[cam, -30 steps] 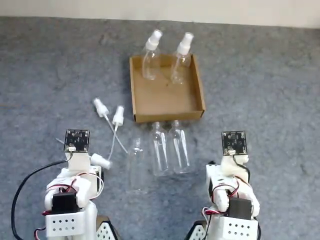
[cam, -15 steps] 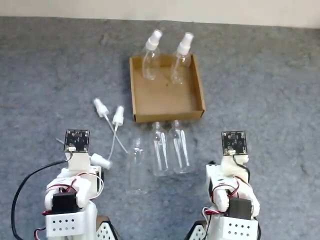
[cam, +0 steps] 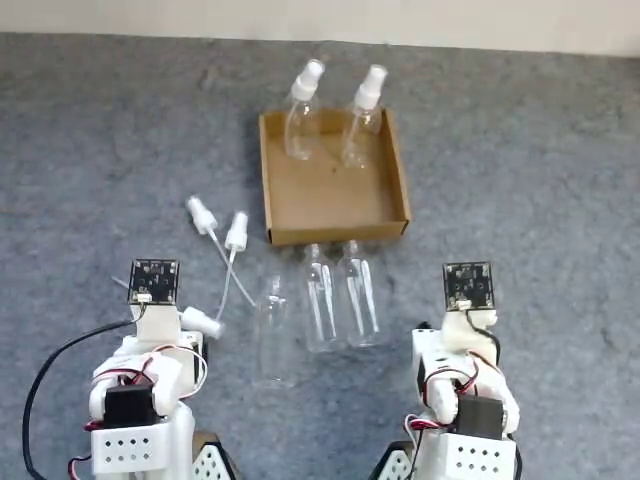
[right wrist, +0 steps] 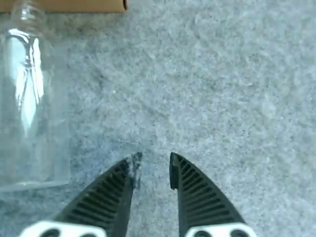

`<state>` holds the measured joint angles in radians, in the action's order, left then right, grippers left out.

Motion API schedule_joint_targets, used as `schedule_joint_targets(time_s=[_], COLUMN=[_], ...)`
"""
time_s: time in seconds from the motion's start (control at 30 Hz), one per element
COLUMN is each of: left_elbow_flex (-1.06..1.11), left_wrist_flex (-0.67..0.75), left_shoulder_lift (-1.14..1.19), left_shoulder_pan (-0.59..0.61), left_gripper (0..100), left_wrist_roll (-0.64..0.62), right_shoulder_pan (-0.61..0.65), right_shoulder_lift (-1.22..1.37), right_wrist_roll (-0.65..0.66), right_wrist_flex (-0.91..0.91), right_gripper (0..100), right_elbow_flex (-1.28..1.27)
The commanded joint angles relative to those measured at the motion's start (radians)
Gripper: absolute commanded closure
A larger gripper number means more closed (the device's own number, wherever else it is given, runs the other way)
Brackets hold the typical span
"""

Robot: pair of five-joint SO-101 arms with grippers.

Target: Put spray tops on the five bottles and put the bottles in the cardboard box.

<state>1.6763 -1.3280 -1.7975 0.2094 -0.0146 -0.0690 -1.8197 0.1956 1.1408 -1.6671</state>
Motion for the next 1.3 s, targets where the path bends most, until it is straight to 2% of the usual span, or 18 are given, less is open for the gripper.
schedule_joint_targets(time_s=[0.0, 1.13, 1.2, 1.27], left_elbow_flex=[0.019, 0.019, 0.019, 0.019], left_wrist_flex=[-0.005, 0.015, 0.055, 0.112], left_shoulder_lift=[-0.005, -0.007, -0.007, -0.007], left_shoulder_pan=[0.008, 0.01, 0.021, 0.051], left_gripper=[88, 88, 88, 88], left_wrist_roll=[0.005, 0.009, 0.009, 0.009], right_shoulder_pan=[-0.01, -0.004, -0.01, -0.01], right_shoulder_lift=[-0.008, -0.013, -0.013, -0.013], right_wrist_roll=[0.009, 0.011, 0.051, 0.146], right_wrist_flex=[-0.01, -0.048, -0.104, -0.159], right_gripper=[94.3, 94.0, 94.0, 94.0], right_elbow_flex=[-0.173, -0.173, -0.173, -0.173])
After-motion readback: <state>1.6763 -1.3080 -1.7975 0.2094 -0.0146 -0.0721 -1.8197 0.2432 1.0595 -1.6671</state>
